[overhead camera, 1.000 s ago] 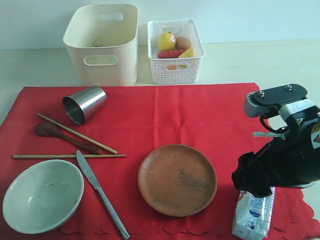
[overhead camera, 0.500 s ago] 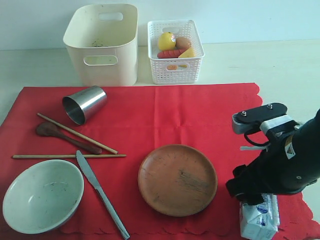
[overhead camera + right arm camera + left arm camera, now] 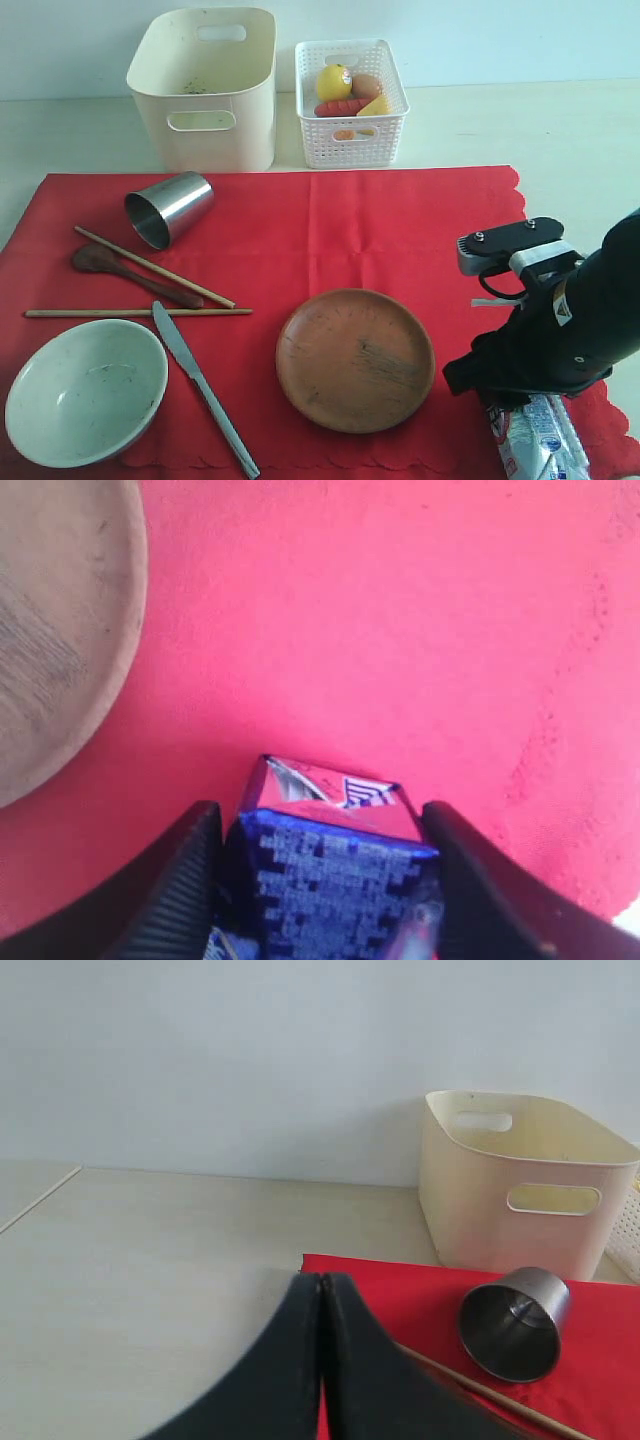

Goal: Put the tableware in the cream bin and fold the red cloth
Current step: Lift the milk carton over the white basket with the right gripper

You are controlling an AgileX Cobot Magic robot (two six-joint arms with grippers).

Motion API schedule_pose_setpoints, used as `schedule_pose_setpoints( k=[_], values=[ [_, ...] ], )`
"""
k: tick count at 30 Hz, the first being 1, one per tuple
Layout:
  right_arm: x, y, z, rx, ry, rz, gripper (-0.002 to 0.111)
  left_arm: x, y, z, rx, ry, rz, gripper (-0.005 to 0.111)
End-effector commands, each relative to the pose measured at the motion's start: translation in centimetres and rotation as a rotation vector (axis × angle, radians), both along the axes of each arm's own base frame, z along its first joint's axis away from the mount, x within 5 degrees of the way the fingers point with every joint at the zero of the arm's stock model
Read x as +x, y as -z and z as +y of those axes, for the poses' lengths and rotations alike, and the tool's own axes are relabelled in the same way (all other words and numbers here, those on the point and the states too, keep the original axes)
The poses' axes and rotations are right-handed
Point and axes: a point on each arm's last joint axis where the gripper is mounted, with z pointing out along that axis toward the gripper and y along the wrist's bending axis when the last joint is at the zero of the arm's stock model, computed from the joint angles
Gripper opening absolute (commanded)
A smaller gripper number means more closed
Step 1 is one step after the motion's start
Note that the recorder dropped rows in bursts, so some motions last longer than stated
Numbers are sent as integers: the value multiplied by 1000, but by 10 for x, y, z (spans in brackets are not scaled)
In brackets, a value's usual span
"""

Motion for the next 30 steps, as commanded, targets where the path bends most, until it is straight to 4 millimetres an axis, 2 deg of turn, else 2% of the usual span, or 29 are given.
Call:
schedule_pose_setpoints(
  k=[1, 7, 11, 18, 30],
  values=[
    [-2, 1, -1, -16, -9, 11, 22, -1, -1, 0, 1, -2, -13, 1],
    [-2, 1, -1, -20, -21, 13, 7, -1, -1, 0, 1, -2, -13, 1],
    [0, -9, 0, -4, -23, -14, 0, -1, -1, 0, 1, -2, -13, 1],
    [9, -51, 5, 53, -41, -138, 0, -1, -1, 0, 1, -2, -13, 1],
    [41, -114, 20, 105, -86, -351, 0, -1, -1, 0, 1, -2, -13, 1]
  ],
)
